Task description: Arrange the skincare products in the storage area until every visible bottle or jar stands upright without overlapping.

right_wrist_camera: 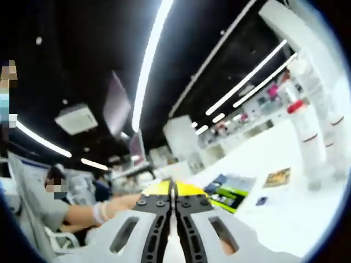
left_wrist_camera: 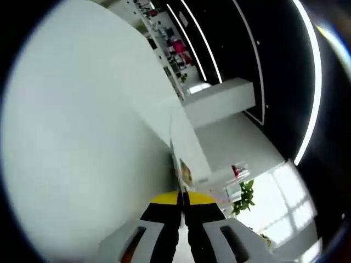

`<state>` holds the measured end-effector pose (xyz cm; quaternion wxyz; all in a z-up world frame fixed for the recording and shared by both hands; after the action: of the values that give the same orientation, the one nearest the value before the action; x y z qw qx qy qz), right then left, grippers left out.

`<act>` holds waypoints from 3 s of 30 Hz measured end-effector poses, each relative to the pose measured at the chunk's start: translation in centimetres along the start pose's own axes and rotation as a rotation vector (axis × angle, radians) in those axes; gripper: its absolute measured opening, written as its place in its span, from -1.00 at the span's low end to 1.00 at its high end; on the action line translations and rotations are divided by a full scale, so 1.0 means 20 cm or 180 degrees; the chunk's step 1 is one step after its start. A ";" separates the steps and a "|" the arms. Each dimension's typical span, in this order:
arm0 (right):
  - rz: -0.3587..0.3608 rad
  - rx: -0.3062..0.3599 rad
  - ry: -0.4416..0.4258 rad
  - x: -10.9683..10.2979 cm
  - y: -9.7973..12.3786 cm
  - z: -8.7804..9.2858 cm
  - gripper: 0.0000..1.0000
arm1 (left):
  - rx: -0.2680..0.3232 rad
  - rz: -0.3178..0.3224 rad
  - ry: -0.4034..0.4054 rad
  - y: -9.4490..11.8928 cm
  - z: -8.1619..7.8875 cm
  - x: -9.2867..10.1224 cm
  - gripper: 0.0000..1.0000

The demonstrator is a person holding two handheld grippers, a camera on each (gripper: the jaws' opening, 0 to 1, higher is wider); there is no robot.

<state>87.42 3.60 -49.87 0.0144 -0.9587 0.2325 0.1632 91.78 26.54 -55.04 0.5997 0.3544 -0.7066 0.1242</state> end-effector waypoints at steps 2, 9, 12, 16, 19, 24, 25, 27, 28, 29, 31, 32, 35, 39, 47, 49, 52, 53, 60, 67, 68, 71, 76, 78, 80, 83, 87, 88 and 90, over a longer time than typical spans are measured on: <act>0.0311 -0.0345 0.0108 0.02 0.00 0.03 -0.99 | 0.0009 -0.0008 -0.0021 0.00 0.00 0.01 -0.95; 0.0704 -0.0811 0.0307 0.04 -0.01 0.09 -1.00 | -0.0016 -0.0002 0.0002 -0.01 -0.01 0.00 -0.95; 0.0854 -0.1056 0.0393 0.05 0.00 0.11 -1.00 | -0.0039 0.0015 0.0017 0.00 -0.03 -0.03 -0.95; 0.1020 -0.1393 0.0514 0.06 0.02 0.13 -1.00 | -0.0046 0.0001 0.0000 -0.01 -0.01 -0.02 -0.95; 0.1032 -0.1450 0.0558 0.05 0.02 0.13 -1.00 | -0.0048 -0.0005 0.0020 -0.01 -0.01 -0.02 -0.95; 0.1038 -0.1643 0.0630 0.03 0.04 0.15 -1.00 | -0.0074 0.0023 0.0069 -0.01 0.01 -0.01 -0.94; 0.1038 -0.1652 0.0627 0.03 0.04 0.15 -1.00 | -0.0079 0.0006 0.0032 -0.02 0.01 -0.01 -0.94; 0.1007 -0.1692 0.0601 0.02 0.04 0.16 -1.00 | -0.0084 -0.0024 -0.0013 -0.02 0.01 -0.01 -0.93; 0.0976 -0.1710 0.0588 0.02 0.04 0.16 -1.00 | -0.0090 -0.0016 -0.0014 -0.02 0.01 -0.01 -0.92; 0.0968 -0.1709 0.0578 0.02 0.04 0.16 -1.00 | -0.0095 -0.0014 -0.0011 -0.02 0.01 -0.01 -0.92; 0.0942 -0.1718 0.0569 0.01 0.04 0.17 -1.00 | -0.0109 -0.0055 -0.0042 -0.02 0.00 -0.01 -0.93; 0.0924 -0.1729 0.0568 0.01 0.03 0.17 -1.00 | -0.0104 -0.0096 -0.0108 -0.02 0.00 -0.01 -0.93; 0.0892 -0.1731 0.0572 0.01 0.03 0.17 -1.00 | -0.0088 -0.0131 -0.0157 -0.02 -0.03 -0.01 -0.92; 0.0895 -0.1692 0.0627 0.01 0.03 0.16 -1.00 | -0.0121 -0.0136 -0.0175 -0.02 -0.04 -0.02 -0.90; 0.0908 -0.1765 0.0589 0.01 0.03 0.17 -1.00 | -0.0062 -0.0152 -0.0391 -0.03 -0.03 0.01 -0.72; 0.0908 -0.1771 0.0586 0.02 0.02 0.17 -1.00 | -0.0060 -0.0146 -0.0401 -0.03 -0.03 0.01 -0.64; 0.0909 -0.1764 0.0589 0.02 0.02 0.17 -1.00 | -0.0071 -0.0178 -0.0429 -0.04 -0.05 0.00 -0.58; 0.0912 -0.1749 0.0602 0.02 0.02 0.17 -1.00 | -0.0071 -0.0184 -0.0432 -0.04 -0.05 0.00 -0.56; 0.0934 -0.1688 0.0622 0.03 0.02 0.15 -1.00 | -0.0031 -0.0271 -0.0622 -0.04 -0.07 0.01 -0.42; 0.0964 -0.1685 0.0697 0.03 0.02 0.16 -1.00 | -0.0006 -0.0383 -0.0805 -0.03 -0.06 0.05 -0.13; 0.0964 -0.1686 0.0697 0.03 0.02 0.16 -1.00 | -0.0005 -0.0385 -0.0817 -0.03 -0.06 0.05 -0.09; 0.0952 -0.1700 0.0689 0.03 0.02 0.16 -1.00 | 0.0011 -0.0443 -0.0899 -0.03 -0.06 0.06 -0.02; 0.0952 -0.1696 0.0697 0.03 0.02 0.16 -1.00 | 0.0050 -0.0531 -0.1011 -0.04 -0.07 0.07 0.20; 0.0959 -0.1691 0.0698 0.03 0.02 0.16 -1.00 | 0.0069 -0.0578 -0.1075 -0.04 -0.08 0.07 0.25; 0.0962 -0.1688 0.0703 0.03 0.02 0.16 -1.00 | 0.0082 -0.0631 -0.1178 -0.03 -0.07 0.08 0.27; 0.0976 -0.1669 0.0719 0.03 0.02 0.16 -1.00 | 0.0102 -0.0686 -0.1242 -0.03 -0.06 0.08 0.32; 0.0979 -0.1675 0.0715 0.03 0.02 0.16 -1.00 | 0.0209 -0.0793 -0.1425 -0.01 -0.07 0.09 0.33; 0.0980 -0.1675 0.0717 0.03 0.02 0.16 -1.00 | 0.0238 -0.0808 -0.1462 -0.01 -0.08 0.09 0.34; 0.0992 -0.1668 0.0718 0.03 0.02 0.16 -1.00 | 0.0295 -0.0824 -0.1558 0.00 -0.08 0.11 0.34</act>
<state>86.75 3.24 -53.08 -0.2839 -0.8947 0.3266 0.1104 92.95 26.80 -52.58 0.4052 0.4882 -0.7729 -0.0105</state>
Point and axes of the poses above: the point that each gripper's makers call its tool centre point, and the gripper's own axes: y roughly backward along the fingers, x roughly to its right, z roughly out of its underside, the point moved 9 cm from there along y, roughly backward along the fingers, and after that the axes turned 11 degrees about -x, right-handed, at the moved point
